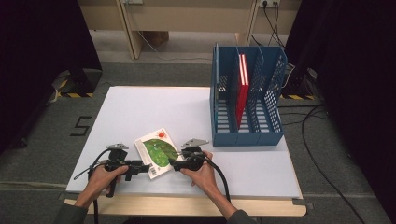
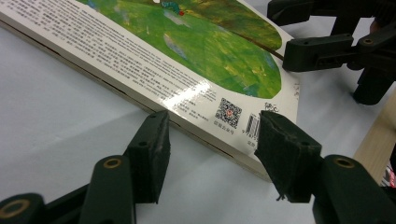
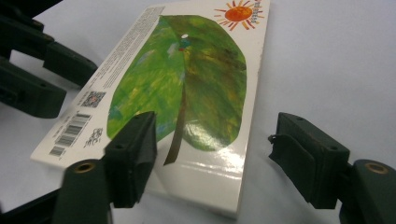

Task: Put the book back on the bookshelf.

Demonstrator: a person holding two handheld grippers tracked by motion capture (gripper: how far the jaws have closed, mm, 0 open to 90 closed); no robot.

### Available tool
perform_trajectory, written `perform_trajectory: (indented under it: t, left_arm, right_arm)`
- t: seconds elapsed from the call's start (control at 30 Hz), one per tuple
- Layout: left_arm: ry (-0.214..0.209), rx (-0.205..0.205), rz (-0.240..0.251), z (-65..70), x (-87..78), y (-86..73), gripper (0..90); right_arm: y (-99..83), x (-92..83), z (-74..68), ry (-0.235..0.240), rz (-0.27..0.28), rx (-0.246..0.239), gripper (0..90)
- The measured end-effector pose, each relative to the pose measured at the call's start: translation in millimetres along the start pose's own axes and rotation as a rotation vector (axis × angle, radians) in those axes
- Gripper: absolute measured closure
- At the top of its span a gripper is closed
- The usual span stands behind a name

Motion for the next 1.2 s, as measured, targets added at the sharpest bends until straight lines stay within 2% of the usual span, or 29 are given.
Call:
perform_trajectory:
  t: [0.03, 0.1, 0.2, 0.3, 0.37, 0.47, 0.53, 0.63, 0.73, 0.87, 0.93, 1.1, 1.17, 1.2]
  left_arm:
    - [0.01, 0.01, 0.0, -0.8, 0.0, -0.3, 48.6]
    - [0.012, 0.012, 0.002, -0.9, -0.2, -0.9, 50.4]
    - [0.024, 0.012, 0.003, -0.1, 0.3, -0.9, 50.6]
    - [0.03, 0.006, 0.005, 0.4, 0.4, -1.2, 50.6]
    - [0.029, 0.007, 0.008, 0.3, 0.5, -1.4, 50.5]
    - [0.035, -0.001, 0.02, 0.3, 0.7, -2.0, 51.0]
    - [0.036, -0.004, 0.022, 0.1, 0.6, -2.2, 51.1]
    - [0.029, -0.025, 0.05, -0.6, 0.1, -3.7, 51.7]
    - [0.044, -0.026, 0.057, -0.2, 0.4, -3.3, 51.9]
    - [0.051, -0.028, 0.05, 0.8, 0.7, -2.1, 51.4]
    - [0.059, -0.039, 0.048, 0.9, 1.4, -1.2, 51.2]
    - [0.1, -0.027, 0.034, 3.8, 2.9, -0.3, 50.7]
    - [0.112, -0.019, 0.03, 4.4, 2.8, -0.3, 50.7]
    - [0.122, -0.013, 0.026, 4.8, 2.6, -0.4, 50.6]
  right_arm:
    - [1.5, 1.3, -0.9, 0.008, 0.008, -0.008, 35.2]
    - [0.3, 5.3, -6.2, 0.029, -0.016, 0.001, 33.3]
    - [0.9, 7.5, -7.2, 0.018, -0.02, 0.009, 32.7]
    - [1.7, 7.0, -6.0, 0.018, -0.017, 0.021, 37.0]
    - [2.5, 5.1, -3.1, 0.031, -0.012, 0.07, 41.4]
    - [6.1, 3.9, -1.6, 0.058, 0.022, 0.152, 41.7]
    - [9.8, 2.4, -2.8, 0.066, 0.047, 0.167, 41.6]
    - [14.4, -1.4, -4.7, 0.087, 0.073, 0.215, 42.0]
    - [20.5, -7.1, -7.6, 0.11, 0.111, 0.24, 43.0]
    - [36.9, -20.4, -21.4, 0.123, 0.158, 0.178, 46.0]
    - [44.5, -23.8, -28.8, 0.113, 0.163, 0.133, 45.4]
    - [57.1, -30.6, -45.0, 0.134, 0.182, 0.076, 46.3]
    - [57.3, -31.8, -49.3, 0.103, 0.181, 0.017, 46.3]
    - [57.0, -32.1, -51.0, 0.094, 0.184, 0.003, 46.3]
Point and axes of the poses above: each handheld gripper's, and its own axes: x roughly forward along the jaws, y roughly out of its top, z roughly to its right, the point moved 8 cm from there along x, roughly forward along the jaws, and after that the axes turned 9 degrees about x, right-handed, at the moved point
